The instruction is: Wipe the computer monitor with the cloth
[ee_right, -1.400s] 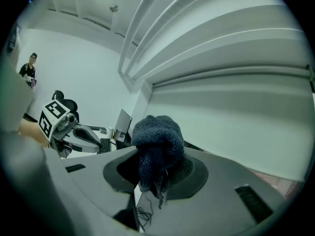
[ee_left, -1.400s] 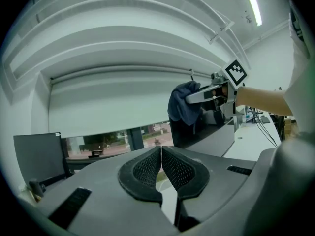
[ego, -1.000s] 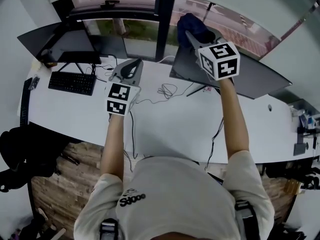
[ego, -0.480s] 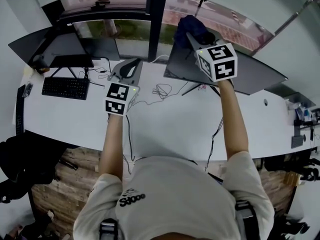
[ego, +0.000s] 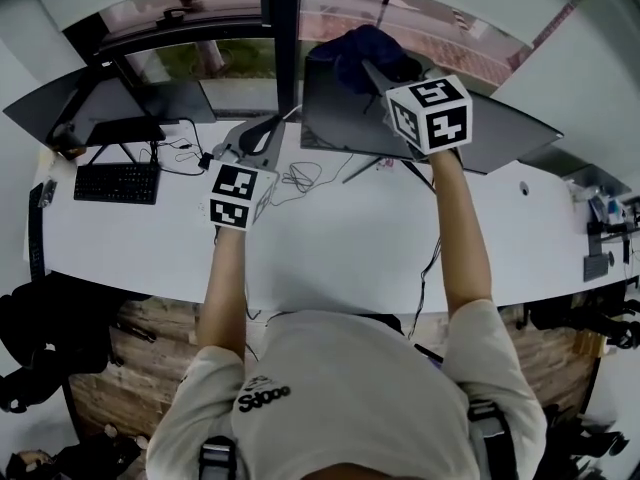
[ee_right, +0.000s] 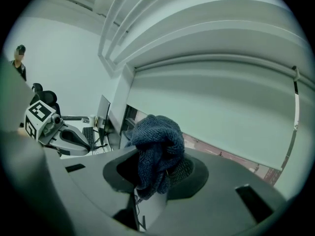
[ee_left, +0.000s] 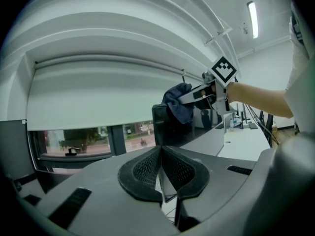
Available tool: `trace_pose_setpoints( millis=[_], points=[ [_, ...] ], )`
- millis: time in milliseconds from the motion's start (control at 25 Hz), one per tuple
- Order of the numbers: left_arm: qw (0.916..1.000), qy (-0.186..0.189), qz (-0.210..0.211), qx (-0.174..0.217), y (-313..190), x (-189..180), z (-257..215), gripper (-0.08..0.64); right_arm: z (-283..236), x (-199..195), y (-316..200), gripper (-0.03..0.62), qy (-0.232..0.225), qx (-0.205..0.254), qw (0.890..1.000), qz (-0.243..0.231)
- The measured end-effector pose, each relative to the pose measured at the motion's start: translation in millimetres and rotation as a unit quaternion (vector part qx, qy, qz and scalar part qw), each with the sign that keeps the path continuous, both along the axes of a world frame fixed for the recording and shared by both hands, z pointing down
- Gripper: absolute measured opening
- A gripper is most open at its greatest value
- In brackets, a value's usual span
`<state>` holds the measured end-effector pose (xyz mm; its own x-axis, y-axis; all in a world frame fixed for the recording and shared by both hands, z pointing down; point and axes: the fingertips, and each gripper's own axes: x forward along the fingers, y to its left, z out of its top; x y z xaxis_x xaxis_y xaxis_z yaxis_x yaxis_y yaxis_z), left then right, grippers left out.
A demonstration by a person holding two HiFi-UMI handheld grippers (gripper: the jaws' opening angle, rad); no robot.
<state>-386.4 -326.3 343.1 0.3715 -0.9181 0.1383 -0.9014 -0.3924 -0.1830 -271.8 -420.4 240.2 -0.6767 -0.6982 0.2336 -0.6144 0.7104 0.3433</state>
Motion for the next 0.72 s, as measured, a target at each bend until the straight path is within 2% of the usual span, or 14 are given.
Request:
trace_pose_setpoints(
  millis=[320, 720],
  points=[
    [0.9999, 0.005, -0.005, 0.011, -6.6, 61.3, -12.1, 0.017, 4.0, 64.7, -4.2, 0.089, 0.015, -0.013, 1.000, -0.005],
    [0.9998, -0.007, 0.004, 0.018, -9.9, 140.2, -18.3, 0.017, 15.1, 147.0, -9.0, 0.089, 0.006, -0.029, 1.000, -0.001]
  ],
)
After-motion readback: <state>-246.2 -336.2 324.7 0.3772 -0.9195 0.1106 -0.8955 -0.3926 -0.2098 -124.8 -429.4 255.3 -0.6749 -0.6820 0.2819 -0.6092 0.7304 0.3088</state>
